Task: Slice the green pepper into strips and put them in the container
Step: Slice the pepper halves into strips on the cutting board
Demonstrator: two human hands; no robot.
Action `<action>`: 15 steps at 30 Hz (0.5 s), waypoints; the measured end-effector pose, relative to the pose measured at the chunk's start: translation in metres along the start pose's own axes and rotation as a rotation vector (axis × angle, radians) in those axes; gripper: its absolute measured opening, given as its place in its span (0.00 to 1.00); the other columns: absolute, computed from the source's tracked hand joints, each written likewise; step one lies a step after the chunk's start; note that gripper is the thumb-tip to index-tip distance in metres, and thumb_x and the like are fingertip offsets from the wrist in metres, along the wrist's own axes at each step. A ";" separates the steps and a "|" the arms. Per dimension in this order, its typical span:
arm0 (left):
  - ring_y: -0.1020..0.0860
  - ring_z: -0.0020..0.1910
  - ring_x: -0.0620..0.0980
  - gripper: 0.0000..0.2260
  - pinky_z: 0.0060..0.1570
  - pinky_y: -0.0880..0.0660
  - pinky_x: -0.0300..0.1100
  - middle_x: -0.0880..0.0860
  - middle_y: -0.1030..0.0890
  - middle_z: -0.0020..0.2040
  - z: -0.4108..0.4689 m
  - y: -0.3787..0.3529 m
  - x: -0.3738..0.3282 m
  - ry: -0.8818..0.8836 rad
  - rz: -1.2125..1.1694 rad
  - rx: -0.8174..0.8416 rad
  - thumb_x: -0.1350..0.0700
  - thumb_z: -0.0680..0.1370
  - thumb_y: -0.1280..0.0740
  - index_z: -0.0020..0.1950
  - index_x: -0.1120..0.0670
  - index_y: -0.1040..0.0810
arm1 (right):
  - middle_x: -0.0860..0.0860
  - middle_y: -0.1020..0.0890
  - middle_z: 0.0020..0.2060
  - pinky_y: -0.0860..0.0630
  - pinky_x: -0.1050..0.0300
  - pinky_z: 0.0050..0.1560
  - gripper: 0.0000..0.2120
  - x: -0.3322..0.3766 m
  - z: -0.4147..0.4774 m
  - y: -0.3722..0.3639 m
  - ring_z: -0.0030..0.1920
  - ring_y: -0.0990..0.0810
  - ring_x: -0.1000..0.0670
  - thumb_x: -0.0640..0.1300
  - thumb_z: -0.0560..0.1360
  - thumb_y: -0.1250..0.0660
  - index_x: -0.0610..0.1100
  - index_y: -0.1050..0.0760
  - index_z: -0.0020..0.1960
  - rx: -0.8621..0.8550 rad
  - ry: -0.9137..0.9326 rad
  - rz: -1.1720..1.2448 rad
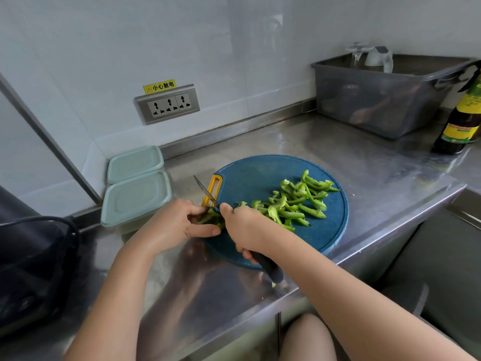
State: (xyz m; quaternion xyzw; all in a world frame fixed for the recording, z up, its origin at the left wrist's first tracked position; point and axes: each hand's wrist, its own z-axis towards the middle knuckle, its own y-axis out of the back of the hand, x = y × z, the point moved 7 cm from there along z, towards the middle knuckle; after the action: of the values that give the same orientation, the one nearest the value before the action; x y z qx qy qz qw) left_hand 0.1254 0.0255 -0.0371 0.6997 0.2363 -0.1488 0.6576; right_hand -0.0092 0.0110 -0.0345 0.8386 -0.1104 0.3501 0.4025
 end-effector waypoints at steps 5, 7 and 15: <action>0.22 0.43 0.36 0.22 0.47 0.28 0.38 0.34 0.20 0.42 -0.005 -0.007 -0.014 -0.072 -0.128 0.118 0.34 0.57 0.24 0.48 0.36 0.19 | 0.43 0.28 0.29 0.24 0.53 0.34 0.16 0.000 0.020 -0.003 0.26 0.30 0.47 0.50 0.83 0.53 0.46 0.33 0.42 0.037 -0.044 -0.034; 0.21 0.48 0.38 0.20 0.50 0.27 0.38 0.38 0.18 0.46 -0.005 -0.004 -0.012 -0.052 -0.165 0.084 0.36 0.57 0.23 0.47 0.30 0.21 | 0.45 0.30 0.27 0.30 0.57 0.29 0.22 -0.013 0.019 0.004 0.24 0.32 0.48 0.56 0.81 0.53 0.43 0.35 0.37 0.019 -0.074 0.194; 0.23 0.45 0.41 0.29 0.42 0.30 0.28 0.43 0.25 0.51 -0.003 -0.006 -0.011 -0.015 -0.170 0.017 0.47 0.64 0.23 0.63 0.38 0.28 | 0.51 0.33 0.21 0.36 0.64 0.22 0.25 -0.047 -0.009 0.044 0.19 0.36 0.52 0.64 0.78 0.50 0.44 0.34 0.35 0.097 -0.085 0.453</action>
State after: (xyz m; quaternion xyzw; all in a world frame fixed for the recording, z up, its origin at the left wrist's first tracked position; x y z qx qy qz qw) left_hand 0.1127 0.0272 -0.0363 0.6815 0.2886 -0.2115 0.6383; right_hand -0.0688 -0.0156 -0.0366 0.8248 -0.2959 0.4007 0.2677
